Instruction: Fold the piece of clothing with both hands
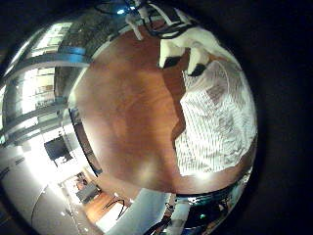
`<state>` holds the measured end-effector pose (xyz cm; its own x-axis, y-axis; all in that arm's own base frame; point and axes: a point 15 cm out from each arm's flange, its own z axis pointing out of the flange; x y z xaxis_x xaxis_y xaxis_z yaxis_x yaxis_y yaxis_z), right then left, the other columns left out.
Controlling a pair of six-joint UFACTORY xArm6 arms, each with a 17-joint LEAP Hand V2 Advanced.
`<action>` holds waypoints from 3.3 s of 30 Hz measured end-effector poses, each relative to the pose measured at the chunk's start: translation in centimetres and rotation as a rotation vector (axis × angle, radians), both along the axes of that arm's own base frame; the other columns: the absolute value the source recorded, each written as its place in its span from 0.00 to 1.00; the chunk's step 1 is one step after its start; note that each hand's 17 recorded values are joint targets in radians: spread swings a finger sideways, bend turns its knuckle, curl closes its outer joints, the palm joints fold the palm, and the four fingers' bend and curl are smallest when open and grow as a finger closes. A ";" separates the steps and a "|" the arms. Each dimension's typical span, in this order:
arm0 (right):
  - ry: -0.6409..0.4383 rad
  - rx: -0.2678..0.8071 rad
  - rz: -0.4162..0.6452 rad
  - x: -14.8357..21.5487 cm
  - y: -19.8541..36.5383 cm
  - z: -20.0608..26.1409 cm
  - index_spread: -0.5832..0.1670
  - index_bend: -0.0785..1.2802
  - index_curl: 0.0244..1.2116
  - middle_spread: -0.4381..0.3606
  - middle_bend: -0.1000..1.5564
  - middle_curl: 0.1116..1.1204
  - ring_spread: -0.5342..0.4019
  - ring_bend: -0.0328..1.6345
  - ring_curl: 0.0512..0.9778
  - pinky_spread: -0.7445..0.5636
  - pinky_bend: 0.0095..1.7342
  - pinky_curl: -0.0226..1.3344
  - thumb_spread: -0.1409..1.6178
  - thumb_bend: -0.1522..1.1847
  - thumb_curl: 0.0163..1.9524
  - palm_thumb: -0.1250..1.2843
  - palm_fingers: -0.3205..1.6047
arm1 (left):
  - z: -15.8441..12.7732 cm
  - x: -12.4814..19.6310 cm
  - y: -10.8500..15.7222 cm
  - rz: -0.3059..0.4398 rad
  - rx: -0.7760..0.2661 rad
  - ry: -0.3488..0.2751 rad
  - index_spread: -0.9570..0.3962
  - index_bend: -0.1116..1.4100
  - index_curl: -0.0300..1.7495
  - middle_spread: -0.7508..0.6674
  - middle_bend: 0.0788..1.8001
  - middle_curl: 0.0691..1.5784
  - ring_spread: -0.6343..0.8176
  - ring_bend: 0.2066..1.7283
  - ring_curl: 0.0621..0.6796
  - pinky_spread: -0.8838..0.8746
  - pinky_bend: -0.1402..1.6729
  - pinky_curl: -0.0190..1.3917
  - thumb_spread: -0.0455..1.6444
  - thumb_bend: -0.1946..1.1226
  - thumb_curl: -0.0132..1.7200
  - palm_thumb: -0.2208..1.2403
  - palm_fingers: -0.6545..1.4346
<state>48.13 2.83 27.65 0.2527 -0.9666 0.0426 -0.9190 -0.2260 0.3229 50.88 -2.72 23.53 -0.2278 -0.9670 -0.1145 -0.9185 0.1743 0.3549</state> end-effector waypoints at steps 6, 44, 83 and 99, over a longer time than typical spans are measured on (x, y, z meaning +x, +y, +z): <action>0.041 -0.001 0.073 -0.7 2.7 -2.9 0.28 0.18 0.31 0.46 0.26 0.30 0.62 0.40 0.29 0.82 0.33 0.28 0.78 0.09 0.19 0.52 0.17 | 1.6 -1.2 0.8 0.008 -0.015 0.000 0.78 0.14 0.18 0.92 0.04 0.15 0.80 0.32 0.27 0.81 0.37 0.26 0.51 0.12 0.19 0.18 0.24; 0.044 -0.051 0.042 -9.9 -4.8 -15.6 0.17 0.59 0.59 0.24 0.65 0.63 0.29 0.73 0.56 0.33 0.66 0.42 0.72 0.12 0.22 0.74 0.79 | -1.6 -14.9 0.0 -0.124 -0.045 0.126 0.77 0.17 0.13 0.90 0.06 0.09 0.82 0.26 0.23 0.81 0.33 0.23 0.62 0.13 0.18 0.24 0.28; -0.249 -0.082 -0.061 -8.1 -11.7 -1.4 0.23 0.67 0.90 0.27 0.75 0.82 0.30 0.82 0.75 0.37 0.76 0.56 0.80 0.11 0.24 0.75 0.69 | -8.6 -14.9 -7.1 -0.164 -0.131 0.103 0.77 0.16 0.14 0.87 0.06 0.12 0.81 0.27 0.25 0.80 0.32 0.23 0.70 0.13 0.17 0.30 0.29; -0.462 -0.149 0.361 -2.8 4.8 6.5 0.22 0.63 0.92 0.28 0.73 0.82 0.30 0.80 0.76 0.36 0.74 0.56 0.79 0.10 0.23 0.73 0.70 | -2.7 -15.1 1.9 -0.014 -0.188 0.032 0.77 0.17 0.14 0.84 0.07 0.14 0.79 0.28 0.25 0.79 0.33 0.24 0.70 0.13 0.17 0.29 0.30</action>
